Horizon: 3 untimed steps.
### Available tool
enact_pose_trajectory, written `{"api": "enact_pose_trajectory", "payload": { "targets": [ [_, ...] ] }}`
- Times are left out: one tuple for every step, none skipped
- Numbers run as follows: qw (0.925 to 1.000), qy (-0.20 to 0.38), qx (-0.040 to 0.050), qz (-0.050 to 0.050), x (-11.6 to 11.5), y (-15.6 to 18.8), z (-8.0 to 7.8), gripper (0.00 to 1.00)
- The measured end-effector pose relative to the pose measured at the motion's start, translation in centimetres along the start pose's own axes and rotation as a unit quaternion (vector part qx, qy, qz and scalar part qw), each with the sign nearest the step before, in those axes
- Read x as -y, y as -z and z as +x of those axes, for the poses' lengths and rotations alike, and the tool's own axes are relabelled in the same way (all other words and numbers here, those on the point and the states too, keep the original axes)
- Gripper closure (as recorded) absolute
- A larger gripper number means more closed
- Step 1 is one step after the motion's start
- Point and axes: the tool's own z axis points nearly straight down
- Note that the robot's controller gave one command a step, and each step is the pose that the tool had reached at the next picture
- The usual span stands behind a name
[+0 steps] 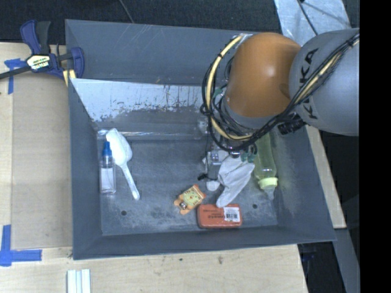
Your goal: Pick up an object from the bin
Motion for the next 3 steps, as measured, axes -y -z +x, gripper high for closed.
{"api": "enact_pose_trajectory", "payload": {
  "targets": [
    [1.0, 0.0, 0.0042, 0.0, 0.0, 0.5, -0.1, 0.0],
    [0.9996, 0.028, 0.0076, 0.0, 0.6, -3.0, 2.6, 0.0],
    [0.9999, 0.015, 0.0045, 0.0, 1.3, -7.7, 6.3, 0.0]
  ]
}}
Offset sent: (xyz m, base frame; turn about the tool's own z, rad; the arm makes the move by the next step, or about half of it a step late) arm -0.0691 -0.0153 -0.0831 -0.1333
